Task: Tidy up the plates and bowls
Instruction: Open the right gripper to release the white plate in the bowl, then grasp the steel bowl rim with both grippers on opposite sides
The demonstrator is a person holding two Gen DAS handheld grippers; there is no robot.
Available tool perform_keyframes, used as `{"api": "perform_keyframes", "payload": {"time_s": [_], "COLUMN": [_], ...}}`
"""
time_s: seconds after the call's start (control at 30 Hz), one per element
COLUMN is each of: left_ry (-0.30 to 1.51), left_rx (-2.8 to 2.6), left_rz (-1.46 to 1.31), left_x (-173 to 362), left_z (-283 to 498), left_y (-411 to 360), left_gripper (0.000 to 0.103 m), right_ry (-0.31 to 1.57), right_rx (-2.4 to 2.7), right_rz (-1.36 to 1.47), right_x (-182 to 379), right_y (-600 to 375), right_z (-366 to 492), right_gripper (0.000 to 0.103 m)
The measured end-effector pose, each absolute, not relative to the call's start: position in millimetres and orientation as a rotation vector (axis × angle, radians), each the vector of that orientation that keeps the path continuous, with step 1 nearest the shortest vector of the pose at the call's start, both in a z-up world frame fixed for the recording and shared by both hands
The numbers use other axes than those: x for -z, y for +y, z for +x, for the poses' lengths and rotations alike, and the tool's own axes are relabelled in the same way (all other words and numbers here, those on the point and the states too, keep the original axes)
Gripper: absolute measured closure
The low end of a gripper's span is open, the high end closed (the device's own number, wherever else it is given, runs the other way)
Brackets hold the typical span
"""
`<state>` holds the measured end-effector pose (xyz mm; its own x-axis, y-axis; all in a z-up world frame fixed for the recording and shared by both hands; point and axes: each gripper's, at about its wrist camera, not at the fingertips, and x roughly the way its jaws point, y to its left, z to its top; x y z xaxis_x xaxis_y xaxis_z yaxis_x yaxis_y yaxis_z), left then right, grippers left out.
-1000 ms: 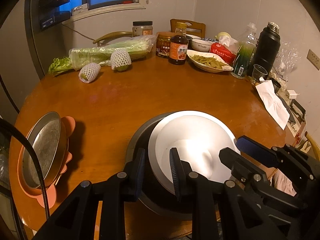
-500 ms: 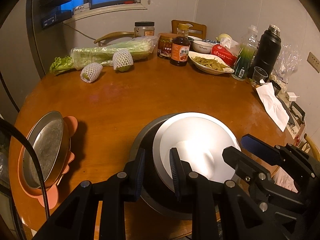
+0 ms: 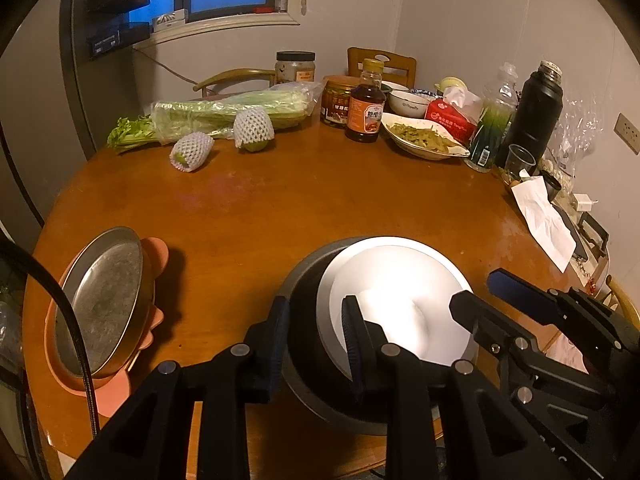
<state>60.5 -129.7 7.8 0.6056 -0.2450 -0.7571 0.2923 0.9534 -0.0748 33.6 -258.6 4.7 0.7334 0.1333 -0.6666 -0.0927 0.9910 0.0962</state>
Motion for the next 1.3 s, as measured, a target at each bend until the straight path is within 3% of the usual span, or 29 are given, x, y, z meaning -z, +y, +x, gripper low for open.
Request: {"api": "perform_keyframes", "payload": {"time_s": [0.57, 1.3], "left_ry": [0.851, 0.972], "left_rx": [0.316, 0.365], "left_rz": [0.026, -0.006], "left_x": [-15.1, 15.8], "left_z": [63.4, 94.6], "left_y": [-118.4, -122.7], "left_gripper": [0.051, 0.046], "right_ry": [0.752, 0.896], "right_rx": [-0.096, -0.088], "right_rz": [0.062, 0.15], "right_x": [-2.2, 26.2], "right_y": [-264.8, -276.8], "right_z": [41.9, 71.0], "right_gripper": [0.045, 0.042]}}
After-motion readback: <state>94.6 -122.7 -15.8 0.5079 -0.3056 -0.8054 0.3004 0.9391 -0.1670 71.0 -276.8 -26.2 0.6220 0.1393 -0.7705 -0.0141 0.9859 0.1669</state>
